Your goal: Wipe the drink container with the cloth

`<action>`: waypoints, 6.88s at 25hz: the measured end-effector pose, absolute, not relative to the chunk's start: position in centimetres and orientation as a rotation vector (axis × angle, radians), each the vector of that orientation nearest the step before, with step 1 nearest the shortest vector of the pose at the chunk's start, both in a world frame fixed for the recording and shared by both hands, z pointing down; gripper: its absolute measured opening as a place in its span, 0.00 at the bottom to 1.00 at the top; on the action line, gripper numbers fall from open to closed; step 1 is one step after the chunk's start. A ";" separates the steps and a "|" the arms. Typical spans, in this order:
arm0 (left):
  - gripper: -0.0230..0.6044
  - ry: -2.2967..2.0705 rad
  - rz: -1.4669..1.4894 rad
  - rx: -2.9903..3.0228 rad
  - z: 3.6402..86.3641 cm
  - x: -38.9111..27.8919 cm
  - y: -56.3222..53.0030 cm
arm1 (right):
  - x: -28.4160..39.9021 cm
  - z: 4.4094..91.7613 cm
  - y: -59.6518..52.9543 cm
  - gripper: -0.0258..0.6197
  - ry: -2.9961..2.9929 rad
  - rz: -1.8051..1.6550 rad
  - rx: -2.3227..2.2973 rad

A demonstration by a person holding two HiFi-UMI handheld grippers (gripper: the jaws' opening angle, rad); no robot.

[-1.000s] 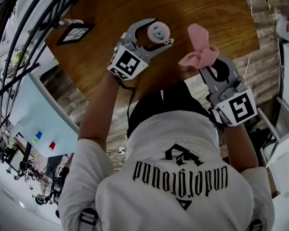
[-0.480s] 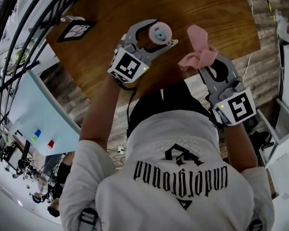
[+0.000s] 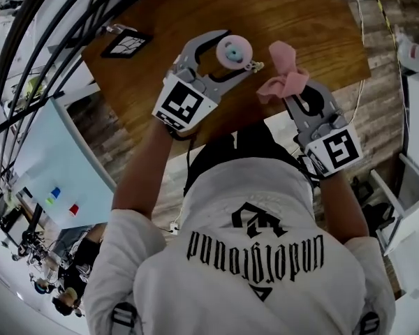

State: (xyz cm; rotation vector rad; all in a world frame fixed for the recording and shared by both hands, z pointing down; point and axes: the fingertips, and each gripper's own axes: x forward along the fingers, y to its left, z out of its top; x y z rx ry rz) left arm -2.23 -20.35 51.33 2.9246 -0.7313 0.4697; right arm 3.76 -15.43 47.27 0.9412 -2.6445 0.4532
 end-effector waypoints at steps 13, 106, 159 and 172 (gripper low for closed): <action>0.65 -0.765 0.400 2.919 34.9 -4.7 -16.4 | 3.3 38.2 -11.7 0.10 -2.796 0.199 1.004; 0.65 -1.324 0.290 2.722 17.7 -2.8 -21.4 | -3.7 25.7 -13.5 0.10 -3.091 -0.206 0.452; 0.65 -1.230 0.277 2.758 20.7 -4.4 -20.6 | -0.6 32.5 -20.0 0.10 -2.968 -0.120 0.390; 0.65 -1.065 0.280 2.875 21.1 -2.3 -17.0 | -1.0 24.3 -19.2 0.10 -3.162 -0.200 0.184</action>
